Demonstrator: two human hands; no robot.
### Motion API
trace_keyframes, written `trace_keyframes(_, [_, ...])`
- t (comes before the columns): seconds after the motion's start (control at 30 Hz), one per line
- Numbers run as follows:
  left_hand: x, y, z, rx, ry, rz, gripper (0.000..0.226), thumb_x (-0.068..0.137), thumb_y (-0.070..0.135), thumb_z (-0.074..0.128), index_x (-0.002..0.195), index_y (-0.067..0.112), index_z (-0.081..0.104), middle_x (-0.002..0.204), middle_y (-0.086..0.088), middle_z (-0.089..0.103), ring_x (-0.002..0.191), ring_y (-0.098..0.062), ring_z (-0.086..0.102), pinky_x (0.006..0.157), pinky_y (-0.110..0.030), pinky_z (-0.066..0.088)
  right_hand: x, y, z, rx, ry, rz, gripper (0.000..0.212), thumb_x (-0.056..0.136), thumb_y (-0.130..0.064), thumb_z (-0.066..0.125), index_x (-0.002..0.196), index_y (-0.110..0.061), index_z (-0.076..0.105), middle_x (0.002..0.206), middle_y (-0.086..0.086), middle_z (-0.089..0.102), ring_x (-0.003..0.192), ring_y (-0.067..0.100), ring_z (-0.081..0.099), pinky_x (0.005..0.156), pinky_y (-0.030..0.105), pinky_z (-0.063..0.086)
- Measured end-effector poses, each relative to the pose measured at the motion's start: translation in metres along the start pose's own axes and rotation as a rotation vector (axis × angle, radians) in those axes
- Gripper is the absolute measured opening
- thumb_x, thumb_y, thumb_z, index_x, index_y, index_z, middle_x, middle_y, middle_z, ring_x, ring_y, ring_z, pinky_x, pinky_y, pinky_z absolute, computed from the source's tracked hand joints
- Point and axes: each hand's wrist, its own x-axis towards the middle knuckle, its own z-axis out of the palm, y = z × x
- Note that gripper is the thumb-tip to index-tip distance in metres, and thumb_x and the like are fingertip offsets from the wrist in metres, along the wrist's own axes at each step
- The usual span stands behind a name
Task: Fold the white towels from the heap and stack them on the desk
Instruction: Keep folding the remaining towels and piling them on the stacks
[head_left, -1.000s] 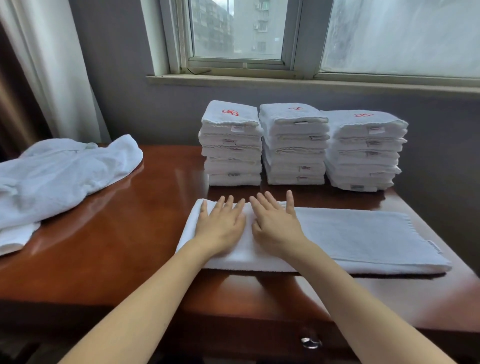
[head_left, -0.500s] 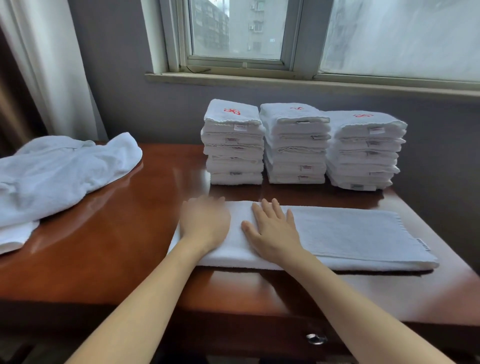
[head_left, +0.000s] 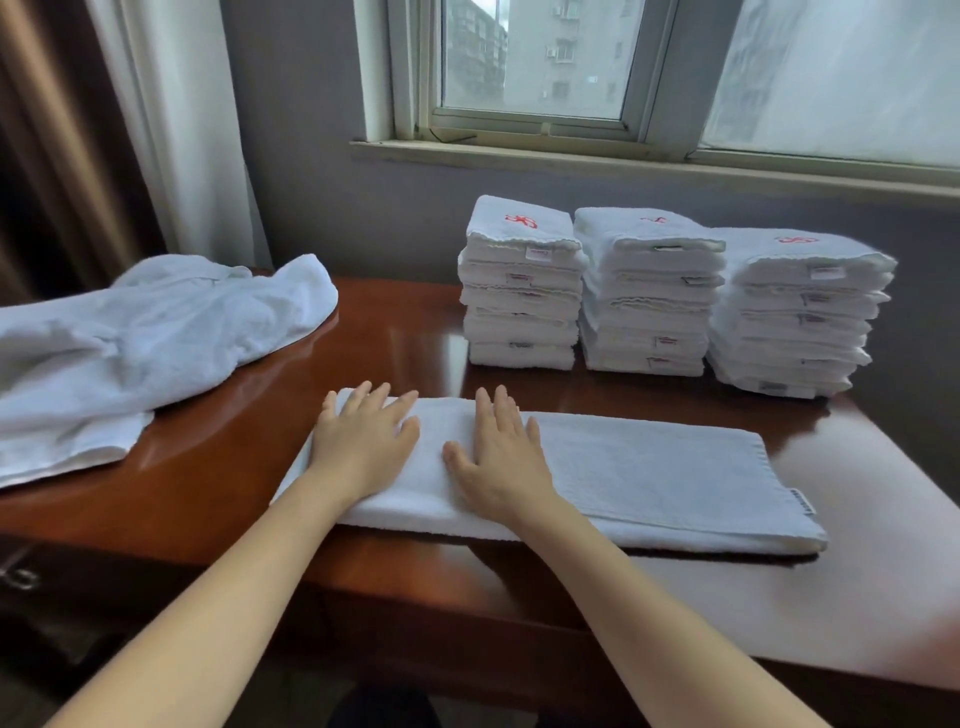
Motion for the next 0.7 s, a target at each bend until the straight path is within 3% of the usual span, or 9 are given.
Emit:
trace_keyframes(0.1, [-0.004,0.021,-0.005,-0.092,-0.006,0.112,0.049,0.104,0.034,0.024,0.153,0.037,0.027,0.163,0.005,0.020,0.151,-0.015,0.009,0.122,-0.045,0.003,-0.002,0.026,-0.016,0.030,-0.029,-0.025,0.063,0.104,-0.037,0.031,0.157,-0.014,0.007,0.165,0.004,0.004,0.152,0.016,0.001,0.122,0.033,0.002])
trace_keyframes(0.37, [-0.012,0.146,0.010,-0.037,-0.072,0.369,0.057,0.103,0.052,0.023,0.156,0.029,0.021,0.165,0.000,0.007,0.152,-0.017,0.003,0.122,-0.044,0.000,-0.034,0.125,-0.057,-0.213,0.007,0.148,0.055,0.104,-0.041,0.020,0.156,-0.024,0.018,0.165,-0.002,0.010,0.152,0.014,0.003,0.121,0.040,-0.001])
trace_keyframes(0.57, [-0.009,0.211,0.026,-0.067,-0.131,0.474,0.061,0.102,0.054,0.020,0.157,0.029,0.012,0.166,-0.002,0.003,0.152,-0.018,-0.001,0.122,-0.043,-0.004,-0.059,0.186,-0.088,-0.205,0.068,0.312,0.054,0.103,-0.044,0.022,0.155,-0.030,0.020,0.165,-0.003,0.011,0.151,0.013,0.002,0.121,0.045,-0.001])
trace_keyframes(0.7, [-0.007,0.218,0.033,-0.083,-0.126,0.474,0.063,0.100,0.059,0.018,0.157,0.034,0.009,0.166,0.003,-0.001,0.152,-0.013,-0.005,0.122,-0.043,-0.006,-0.061,0.209,-0.102,-0.187,0.142,0.397,0.057,0.099,-0.051,0.028,0.152,-0.028,0.030,0.161,-0.002,0.023,0.150,0.017,0.011,0.121,0.046,0.008])
